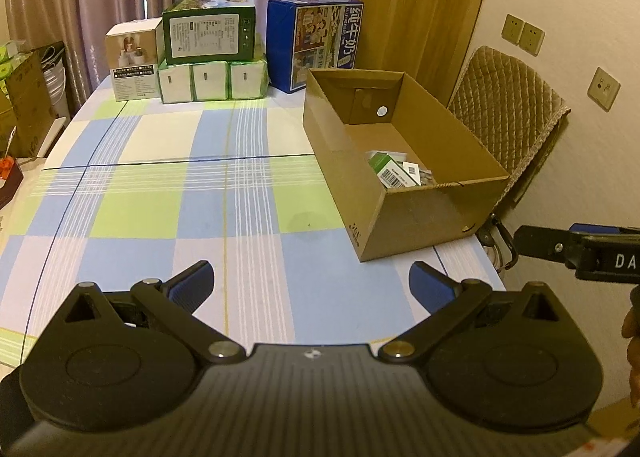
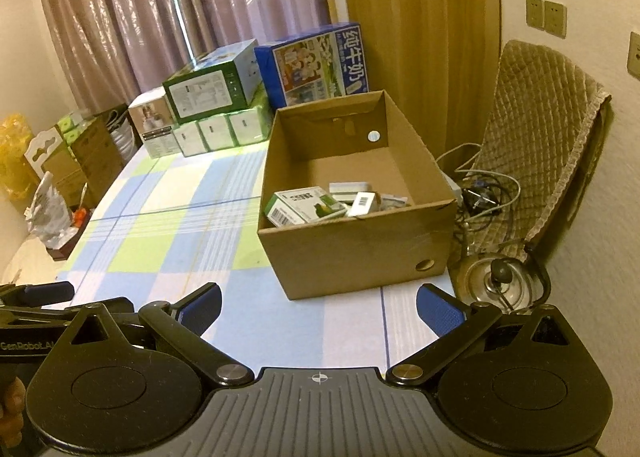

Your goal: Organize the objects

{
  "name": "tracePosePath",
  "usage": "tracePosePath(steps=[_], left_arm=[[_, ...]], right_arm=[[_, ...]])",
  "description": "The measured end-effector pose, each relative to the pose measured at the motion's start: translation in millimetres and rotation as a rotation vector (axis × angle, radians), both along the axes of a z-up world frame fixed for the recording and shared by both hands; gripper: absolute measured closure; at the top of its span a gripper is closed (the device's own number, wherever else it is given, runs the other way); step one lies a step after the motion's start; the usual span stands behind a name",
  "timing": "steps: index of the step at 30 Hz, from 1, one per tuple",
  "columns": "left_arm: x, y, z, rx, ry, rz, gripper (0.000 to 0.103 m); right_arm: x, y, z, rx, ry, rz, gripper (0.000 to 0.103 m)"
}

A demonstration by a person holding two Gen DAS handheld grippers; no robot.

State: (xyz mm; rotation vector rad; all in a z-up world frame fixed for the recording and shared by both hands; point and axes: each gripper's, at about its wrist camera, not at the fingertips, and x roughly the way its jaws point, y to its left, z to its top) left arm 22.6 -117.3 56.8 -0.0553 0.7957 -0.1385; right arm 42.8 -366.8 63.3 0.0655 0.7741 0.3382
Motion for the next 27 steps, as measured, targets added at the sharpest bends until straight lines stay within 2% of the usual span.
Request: tracePosePath(steps=[27], left_arm=[[2.1, 1.1, -0.3, -0.010, 0.007, 0.006, 0.001]], right_arm=[[0.1, 2.8, 1.9, -0.006, -0.003, 0.006, 0.002]])
